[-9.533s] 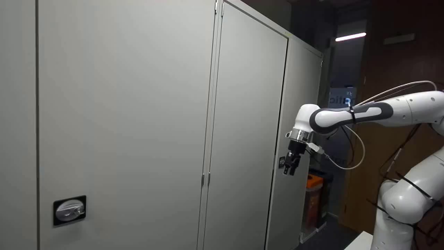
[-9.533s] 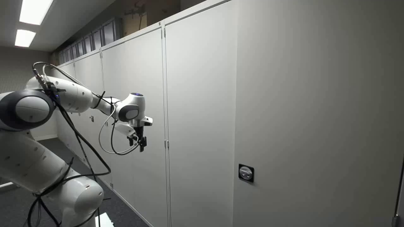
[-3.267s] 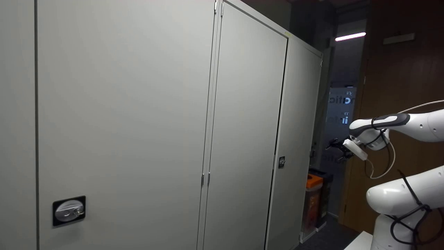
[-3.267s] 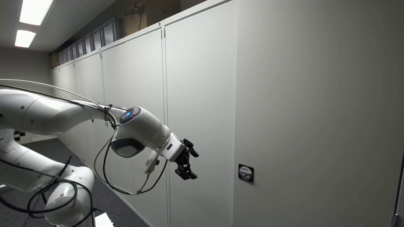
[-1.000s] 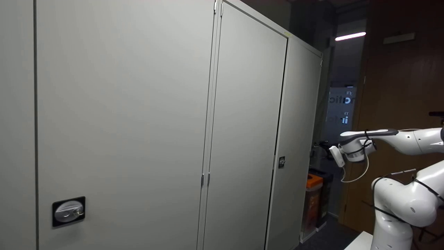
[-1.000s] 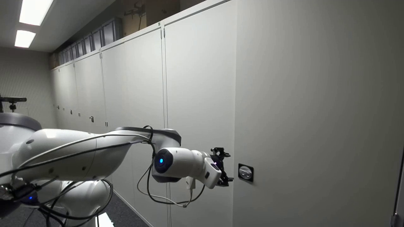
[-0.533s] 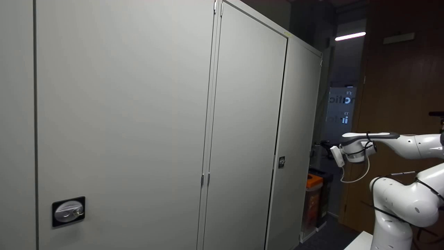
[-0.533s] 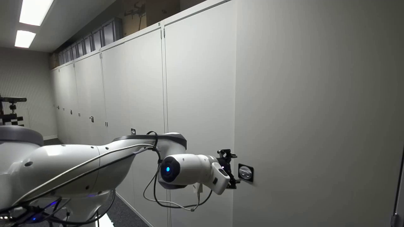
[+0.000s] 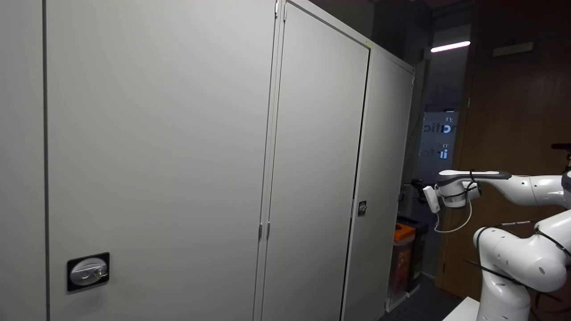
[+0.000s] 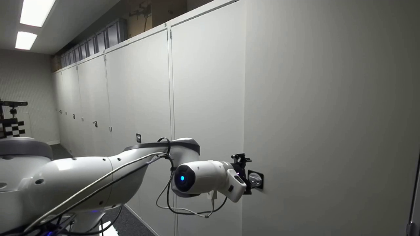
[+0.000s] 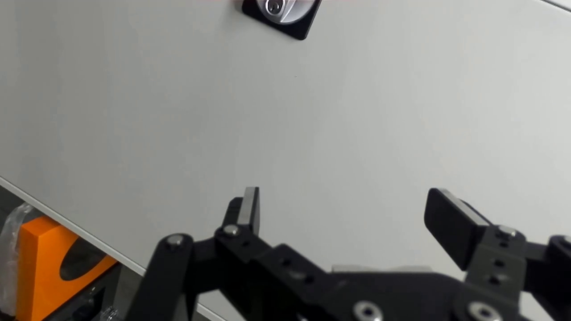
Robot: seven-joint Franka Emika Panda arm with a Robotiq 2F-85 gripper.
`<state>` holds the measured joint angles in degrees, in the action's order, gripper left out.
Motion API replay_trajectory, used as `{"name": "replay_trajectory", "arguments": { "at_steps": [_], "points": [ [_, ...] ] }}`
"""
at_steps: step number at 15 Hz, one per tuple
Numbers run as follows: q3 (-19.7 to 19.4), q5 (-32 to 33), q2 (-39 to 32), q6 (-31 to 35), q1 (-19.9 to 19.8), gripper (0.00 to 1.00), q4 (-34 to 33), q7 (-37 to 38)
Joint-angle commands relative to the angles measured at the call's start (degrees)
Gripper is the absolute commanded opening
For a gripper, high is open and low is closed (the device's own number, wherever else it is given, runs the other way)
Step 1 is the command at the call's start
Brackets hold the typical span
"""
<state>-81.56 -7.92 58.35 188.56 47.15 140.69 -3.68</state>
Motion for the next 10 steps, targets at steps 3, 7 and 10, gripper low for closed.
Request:
{"name": "replay_trajectory", "arguments": {
  "at_steps": [3, 7, 10],
  "points": [
    [-2.36, 1.53, 2.67, 0.08, 5.22, 1.00, -3.92, 0.19],
    [-3.62, 1.12, 3.04, -0.57, 7.42, 1.00, -5.21, 0.77],
    [-3.79, 0.24, 4.83, -1.61, 8.78, 1.00, -6.09, 2.59]
  ]
}}
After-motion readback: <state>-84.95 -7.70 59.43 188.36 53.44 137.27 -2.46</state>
